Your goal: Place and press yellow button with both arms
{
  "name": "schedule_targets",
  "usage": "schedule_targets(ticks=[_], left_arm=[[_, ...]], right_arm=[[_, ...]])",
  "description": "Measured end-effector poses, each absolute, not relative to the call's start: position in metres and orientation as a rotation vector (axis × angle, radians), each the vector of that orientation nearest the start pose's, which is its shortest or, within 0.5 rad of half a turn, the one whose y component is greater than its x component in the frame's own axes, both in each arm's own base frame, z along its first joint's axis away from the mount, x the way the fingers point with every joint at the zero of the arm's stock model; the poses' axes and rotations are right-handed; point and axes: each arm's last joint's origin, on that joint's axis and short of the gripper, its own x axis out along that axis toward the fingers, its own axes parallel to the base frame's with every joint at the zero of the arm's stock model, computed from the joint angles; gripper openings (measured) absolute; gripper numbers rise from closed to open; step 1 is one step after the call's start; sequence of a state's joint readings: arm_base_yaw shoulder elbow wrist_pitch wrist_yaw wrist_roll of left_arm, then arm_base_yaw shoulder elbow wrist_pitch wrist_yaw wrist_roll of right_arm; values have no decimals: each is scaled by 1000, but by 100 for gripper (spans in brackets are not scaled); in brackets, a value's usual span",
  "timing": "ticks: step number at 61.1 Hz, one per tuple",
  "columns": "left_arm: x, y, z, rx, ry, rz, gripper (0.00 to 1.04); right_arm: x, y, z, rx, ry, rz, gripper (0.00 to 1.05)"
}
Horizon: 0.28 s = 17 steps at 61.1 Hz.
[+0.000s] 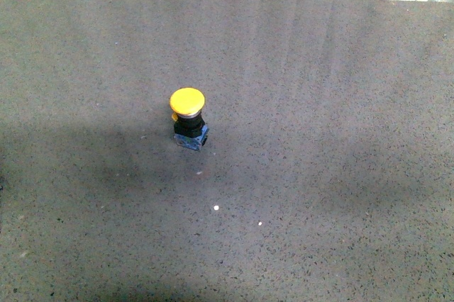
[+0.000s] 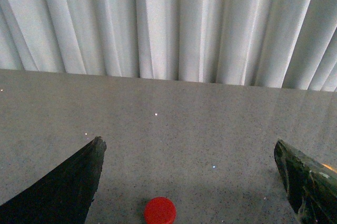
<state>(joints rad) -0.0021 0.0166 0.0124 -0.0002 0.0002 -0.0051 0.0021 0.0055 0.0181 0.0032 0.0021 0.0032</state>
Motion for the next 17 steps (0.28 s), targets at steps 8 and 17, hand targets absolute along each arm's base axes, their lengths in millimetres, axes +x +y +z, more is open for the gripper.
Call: schedule_targets(ticks=[8, 17], left_arm=[[98, 0, 166, -5, 4, -2, 96], [98, 0, 166, -5, 4, -2, 96]], right_arm=[[97, 0, 170, 3, -16, 0, 96], [97, 0, 170, 3, -16, 0, 96]])
